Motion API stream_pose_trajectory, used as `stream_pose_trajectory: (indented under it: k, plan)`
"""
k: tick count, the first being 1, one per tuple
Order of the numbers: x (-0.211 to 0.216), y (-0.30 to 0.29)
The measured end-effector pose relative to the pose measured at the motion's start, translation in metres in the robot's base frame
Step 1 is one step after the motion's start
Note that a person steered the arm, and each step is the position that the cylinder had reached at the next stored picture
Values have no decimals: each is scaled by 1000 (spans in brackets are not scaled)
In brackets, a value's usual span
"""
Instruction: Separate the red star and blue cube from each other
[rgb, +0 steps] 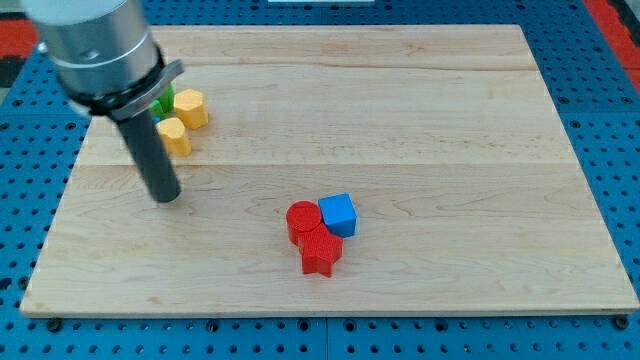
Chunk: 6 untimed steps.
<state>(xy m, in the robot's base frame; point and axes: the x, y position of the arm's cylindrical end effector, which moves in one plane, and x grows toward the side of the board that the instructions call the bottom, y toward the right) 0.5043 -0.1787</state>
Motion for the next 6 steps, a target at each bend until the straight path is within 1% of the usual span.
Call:
stream_pose_trajectory:
  k: [1,2,3,4,5,6]
  plan:
    - [51,74]
    - [74,140]
    - [58,192]
    - [-2,220]
    - [-32,231]
    - [-33,231]
